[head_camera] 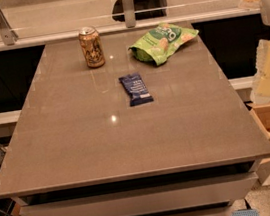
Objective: Pick green rice chip bag
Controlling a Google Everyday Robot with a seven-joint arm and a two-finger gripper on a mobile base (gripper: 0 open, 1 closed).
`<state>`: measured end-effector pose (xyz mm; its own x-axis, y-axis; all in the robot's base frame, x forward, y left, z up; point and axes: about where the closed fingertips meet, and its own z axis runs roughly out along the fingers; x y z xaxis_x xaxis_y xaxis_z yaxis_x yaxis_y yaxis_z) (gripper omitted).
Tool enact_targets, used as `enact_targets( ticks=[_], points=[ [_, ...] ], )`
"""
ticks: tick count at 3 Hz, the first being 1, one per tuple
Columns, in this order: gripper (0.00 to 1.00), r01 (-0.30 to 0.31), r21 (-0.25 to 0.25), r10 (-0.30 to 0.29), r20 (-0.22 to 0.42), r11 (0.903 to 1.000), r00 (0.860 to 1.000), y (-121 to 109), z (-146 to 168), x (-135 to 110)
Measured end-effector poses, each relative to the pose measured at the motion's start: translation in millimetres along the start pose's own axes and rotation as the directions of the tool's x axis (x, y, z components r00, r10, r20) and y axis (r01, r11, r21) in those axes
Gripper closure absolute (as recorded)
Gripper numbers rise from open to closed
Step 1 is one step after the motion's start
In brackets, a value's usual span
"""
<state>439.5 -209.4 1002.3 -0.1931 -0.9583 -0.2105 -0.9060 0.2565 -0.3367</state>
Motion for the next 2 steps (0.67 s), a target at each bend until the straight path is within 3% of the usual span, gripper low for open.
enact_targets(
  ticks=[2],
  points=[
    [0.0,0.089,0.093,-0.088,-0.021,0.9916,0.996,-30,-7,-1]
  ],
)
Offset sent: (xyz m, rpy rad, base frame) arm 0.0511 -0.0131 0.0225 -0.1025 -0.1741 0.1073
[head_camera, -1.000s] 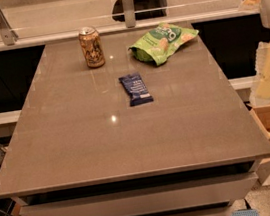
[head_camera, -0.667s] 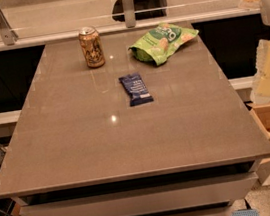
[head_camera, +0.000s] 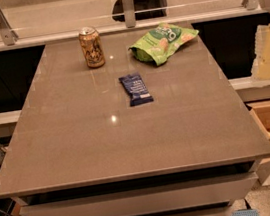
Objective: Pick green rice chip bag
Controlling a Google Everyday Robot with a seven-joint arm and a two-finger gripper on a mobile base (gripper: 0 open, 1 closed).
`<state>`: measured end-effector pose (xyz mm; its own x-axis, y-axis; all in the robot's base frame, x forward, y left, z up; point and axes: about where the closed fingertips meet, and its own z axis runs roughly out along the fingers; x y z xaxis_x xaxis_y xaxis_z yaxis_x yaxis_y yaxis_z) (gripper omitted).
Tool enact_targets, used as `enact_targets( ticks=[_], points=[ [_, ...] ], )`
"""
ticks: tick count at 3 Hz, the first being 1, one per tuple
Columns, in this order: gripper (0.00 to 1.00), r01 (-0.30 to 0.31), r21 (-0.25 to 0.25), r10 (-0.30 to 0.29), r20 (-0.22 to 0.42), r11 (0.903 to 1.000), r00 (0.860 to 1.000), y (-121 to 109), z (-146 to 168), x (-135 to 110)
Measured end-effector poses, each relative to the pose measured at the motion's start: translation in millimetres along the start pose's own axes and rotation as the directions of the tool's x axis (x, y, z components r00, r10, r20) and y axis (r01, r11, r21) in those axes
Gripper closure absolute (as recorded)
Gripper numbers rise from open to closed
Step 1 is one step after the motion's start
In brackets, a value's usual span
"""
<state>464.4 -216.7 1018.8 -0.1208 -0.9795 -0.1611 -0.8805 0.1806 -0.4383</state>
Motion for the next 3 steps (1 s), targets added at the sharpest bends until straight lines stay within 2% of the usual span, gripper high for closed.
enact_targets(
  ticks=[1,3],
  points=[
    [0.0,0.042,0.041,-0.042,0.016,0.9983,0.999,-28,7,-2],
    [0.0,0.121,0.072,-0.126,0.055,0.99,0.991,-67,30,-8]
  ],
)
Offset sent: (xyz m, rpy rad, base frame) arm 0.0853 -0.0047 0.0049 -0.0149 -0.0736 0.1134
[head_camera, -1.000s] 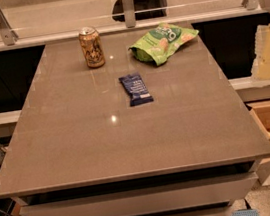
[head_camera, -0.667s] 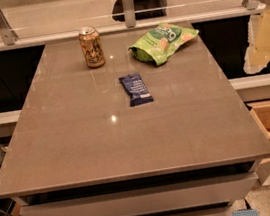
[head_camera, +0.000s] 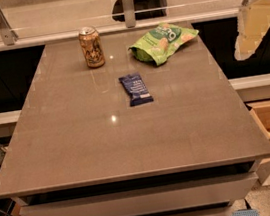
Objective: Pick green rice chip bag
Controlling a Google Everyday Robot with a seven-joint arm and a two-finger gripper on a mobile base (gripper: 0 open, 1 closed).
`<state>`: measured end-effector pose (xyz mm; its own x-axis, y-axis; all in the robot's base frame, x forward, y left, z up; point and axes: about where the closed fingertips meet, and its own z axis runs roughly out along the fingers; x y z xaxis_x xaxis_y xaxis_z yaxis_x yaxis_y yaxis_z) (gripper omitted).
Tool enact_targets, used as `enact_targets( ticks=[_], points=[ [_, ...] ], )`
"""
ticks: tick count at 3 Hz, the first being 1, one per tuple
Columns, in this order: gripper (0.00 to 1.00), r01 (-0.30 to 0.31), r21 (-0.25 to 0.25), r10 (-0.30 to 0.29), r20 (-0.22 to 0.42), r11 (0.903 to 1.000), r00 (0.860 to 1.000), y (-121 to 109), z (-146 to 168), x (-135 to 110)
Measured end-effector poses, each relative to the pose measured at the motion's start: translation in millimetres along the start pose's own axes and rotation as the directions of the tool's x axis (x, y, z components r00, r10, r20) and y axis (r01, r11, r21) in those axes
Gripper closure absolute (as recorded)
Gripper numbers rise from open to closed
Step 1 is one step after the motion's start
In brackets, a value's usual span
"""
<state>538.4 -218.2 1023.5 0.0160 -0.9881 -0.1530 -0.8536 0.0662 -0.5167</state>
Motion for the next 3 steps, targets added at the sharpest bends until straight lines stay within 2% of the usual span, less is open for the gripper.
enact_targets(
  ticks=[1,2,3],
  points=[
    [0.0,0.077,0.029,-0.078,0.058,0.9966,0.995,-11,16,-1],
    [0.0,0.195,0.071,-0.202,0.109,0.9782,0.973,-24,30,-6],
    [0.0,0.195,0.071,-0.202,0.109,0.9782,0.973,-24,30,-6]
  ],
)
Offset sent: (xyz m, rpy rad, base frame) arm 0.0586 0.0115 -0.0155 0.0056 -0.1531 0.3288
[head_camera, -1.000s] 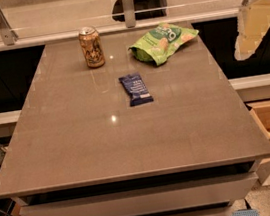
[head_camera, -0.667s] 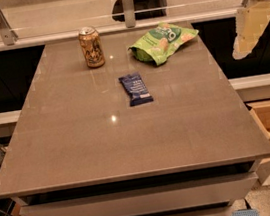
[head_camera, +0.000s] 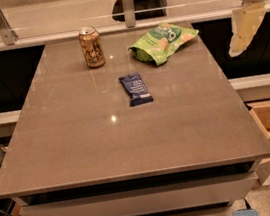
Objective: Pick green rice chip bag
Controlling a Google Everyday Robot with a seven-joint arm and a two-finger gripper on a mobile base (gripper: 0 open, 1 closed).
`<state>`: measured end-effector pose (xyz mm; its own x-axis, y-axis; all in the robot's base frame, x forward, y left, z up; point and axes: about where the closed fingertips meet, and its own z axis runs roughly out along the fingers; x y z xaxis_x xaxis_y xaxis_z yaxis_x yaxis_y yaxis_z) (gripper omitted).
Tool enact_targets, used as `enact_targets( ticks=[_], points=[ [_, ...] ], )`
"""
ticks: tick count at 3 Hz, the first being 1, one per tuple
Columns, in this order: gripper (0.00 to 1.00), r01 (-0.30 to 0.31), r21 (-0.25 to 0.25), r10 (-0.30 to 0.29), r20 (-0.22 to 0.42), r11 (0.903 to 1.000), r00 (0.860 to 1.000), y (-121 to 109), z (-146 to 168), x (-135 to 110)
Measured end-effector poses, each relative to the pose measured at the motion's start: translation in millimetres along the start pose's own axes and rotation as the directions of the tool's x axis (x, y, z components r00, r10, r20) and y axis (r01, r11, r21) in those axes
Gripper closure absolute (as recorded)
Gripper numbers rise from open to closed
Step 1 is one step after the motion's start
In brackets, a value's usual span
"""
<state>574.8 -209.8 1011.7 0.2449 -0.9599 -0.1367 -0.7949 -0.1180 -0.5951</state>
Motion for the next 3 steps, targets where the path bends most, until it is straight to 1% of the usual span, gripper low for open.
enact_targets(
  ticks=[1,2,3],
  points=[
    [0.0,0.027,-0.02,-0.027,-0.025,0.9994,0.999,-12,8,-1],
    [0.0,0.076,-0.048,-0.079,-0.054,0.9959,0.995,-32,26,-2],
    [0.0,0.109,-0.081,-0.114,-0.063,0.9907,0.991,-47,46,-2]
  ],
)
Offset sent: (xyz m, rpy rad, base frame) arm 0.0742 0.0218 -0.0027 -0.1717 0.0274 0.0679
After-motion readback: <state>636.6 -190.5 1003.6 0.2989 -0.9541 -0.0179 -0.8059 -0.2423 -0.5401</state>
